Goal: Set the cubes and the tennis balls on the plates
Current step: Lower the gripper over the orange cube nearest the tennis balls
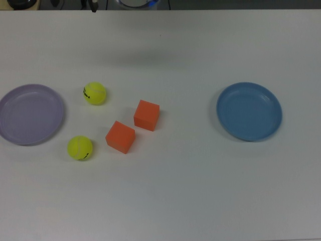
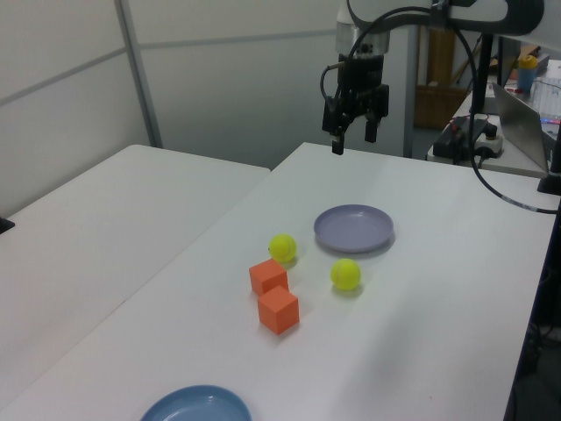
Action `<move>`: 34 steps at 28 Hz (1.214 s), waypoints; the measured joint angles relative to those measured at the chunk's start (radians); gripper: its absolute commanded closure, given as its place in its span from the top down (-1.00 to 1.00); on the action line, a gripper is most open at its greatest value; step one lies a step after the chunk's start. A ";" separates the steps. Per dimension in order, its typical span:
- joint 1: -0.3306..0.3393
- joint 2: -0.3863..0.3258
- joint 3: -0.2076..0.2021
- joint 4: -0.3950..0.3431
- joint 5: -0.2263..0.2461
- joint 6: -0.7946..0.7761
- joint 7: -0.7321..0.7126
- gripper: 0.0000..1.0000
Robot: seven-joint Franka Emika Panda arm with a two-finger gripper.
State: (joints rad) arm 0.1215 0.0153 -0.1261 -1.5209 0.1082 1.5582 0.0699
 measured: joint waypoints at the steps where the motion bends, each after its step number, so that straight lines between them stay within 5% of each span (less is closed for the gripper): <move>1: 0.000 0.000 0.000 -0.002 0.000 0.000 0.000 1.00; 12: 0.030 0.137 0.149 -0.042 0.006 0.234 0.063 1.00; 20: 0.031 0.210 0.189 -0.054 0.009 0.344 0.073 1.00; 34: 0.041 0.278 0.235 -0.181 0.010 0.513 0.114 1.00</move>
State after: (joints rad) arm 0.1628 0.2935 0.1089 -1.7024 0.1180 2.0717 0.1838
